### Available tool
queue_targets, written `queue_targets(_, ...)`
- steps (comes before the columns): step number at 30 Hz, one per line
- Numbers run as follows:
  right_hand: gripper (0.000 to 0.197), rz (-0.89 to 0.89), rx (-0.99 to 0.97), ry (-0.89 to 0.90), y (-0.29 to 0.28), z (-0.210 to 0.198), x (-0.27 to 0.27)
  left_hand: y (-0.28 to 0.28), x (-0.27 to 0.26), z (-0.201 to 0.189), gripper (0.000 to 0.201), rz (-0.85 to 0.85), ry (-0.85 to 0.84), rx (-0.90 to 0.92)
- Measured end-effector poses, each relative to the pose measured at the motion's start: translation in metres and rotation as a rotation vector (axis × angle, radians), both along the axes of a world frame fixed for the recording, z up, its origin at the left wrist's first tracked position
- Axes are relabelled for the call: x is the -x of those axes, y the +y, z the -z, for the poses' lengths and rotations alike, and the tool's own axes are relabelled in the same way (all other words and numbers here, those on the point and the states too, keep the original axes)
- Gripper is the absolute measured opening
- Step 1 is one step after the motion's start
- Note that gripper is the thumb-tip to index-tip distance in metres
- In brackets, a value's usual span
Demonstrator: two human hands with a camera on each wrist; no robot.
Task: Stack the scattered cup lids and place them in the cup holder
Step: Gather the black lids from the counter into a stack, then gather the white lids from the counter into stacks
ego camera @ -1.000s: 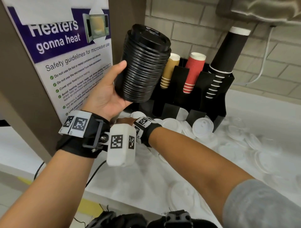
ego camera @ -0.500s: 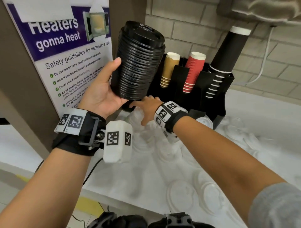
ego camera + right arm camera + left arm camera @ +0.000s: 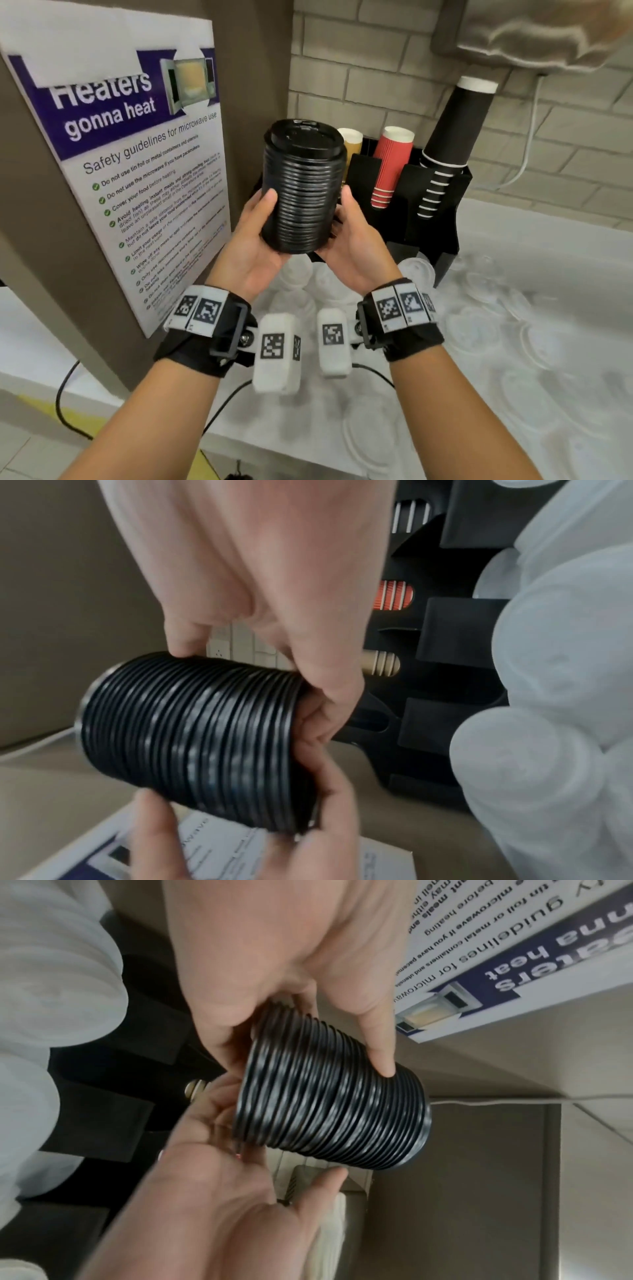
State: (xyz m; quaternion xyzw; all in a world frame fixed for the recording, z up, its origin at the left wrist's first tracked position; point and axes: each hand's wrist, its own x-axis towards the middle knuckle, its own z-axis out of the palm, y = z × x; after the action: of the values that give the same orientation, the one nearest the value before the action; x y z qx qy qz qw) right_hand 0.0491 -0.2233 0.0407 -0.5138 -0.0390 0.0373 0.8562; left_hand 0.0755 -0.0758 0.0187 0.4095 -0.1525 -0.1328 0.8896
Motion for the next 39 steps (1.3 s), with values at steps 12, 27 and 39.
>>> queue_targets(12,0.052,-0.103,-0.156,0.001,0.006,0.019,0.027,0.032,0.018,-0.031,0.103,-0.414,-0.726,-0.767)
queue_targets(27,0.064,-0.039,-0.146,0.326,0.07,0.097,0.044,0.062,0.062,-0.026,0.087,-0.238,-0.559,-1.535)
queue_targets(39,0.061,-0.108,0.503,0.251,0.087,0.126,0.043,0.076,0.069,-0.013,0.082,-0.189,-0.474,-1.506)
